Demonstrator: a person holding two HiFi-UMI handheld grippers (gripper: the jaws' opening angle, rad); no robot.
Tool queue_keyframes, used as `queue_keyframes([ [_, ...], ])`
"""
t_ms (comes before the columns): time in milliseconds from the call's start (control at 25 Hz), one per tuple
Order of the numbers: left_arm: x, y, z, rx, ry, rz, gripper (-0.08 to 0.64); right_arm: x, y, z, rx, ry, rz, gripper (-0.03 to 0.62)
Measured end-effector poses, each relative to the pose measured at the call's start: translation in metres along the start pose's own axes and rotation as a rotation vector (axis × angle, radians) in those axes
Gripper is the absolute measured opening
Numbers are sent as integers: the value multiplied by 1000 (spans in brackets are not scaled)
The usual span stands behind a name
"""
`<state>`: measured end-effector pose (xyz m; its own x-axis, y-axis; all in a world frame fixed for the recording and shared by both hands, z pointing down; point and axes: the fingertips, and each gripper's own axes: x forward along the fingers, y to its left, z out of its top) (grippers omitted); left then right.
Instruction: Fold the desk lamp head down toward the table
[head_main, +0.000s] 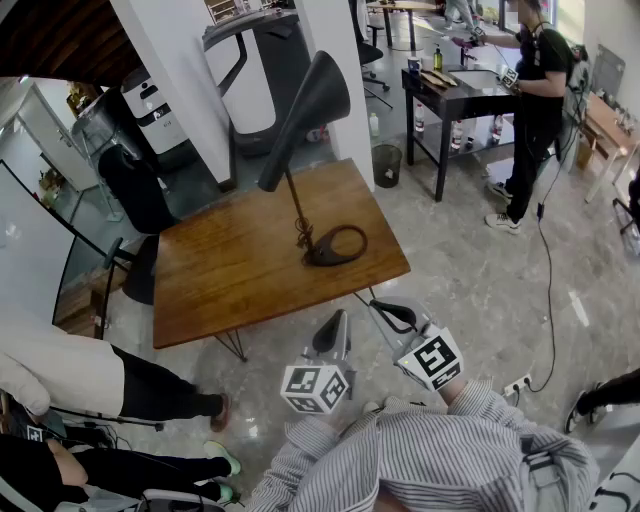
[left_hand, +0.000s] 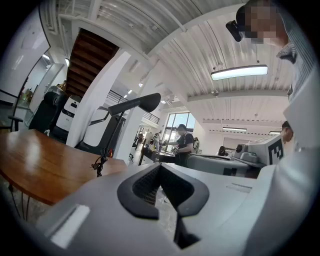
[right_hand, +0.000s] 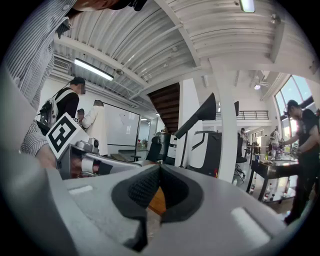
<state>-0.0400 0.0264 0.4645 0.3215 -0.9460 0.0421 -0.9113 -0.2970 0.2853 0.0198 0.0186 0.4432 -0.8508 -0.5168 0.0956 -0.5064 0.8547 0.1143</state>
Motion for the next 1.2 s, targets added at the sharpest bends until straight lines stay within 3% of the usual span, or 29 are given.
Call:
queue_keyframes([
  [520,-1,-1,-4,-18,7,11,5,-3,1,-9,15,31,8,2],
  [840,2,7,-2,-27,2,16,5,0,-15,-5,86,-39,-3,2],
  [1200,19,24,5,16,-18,132,5,3,-33,-11,50,7,41,2],
])
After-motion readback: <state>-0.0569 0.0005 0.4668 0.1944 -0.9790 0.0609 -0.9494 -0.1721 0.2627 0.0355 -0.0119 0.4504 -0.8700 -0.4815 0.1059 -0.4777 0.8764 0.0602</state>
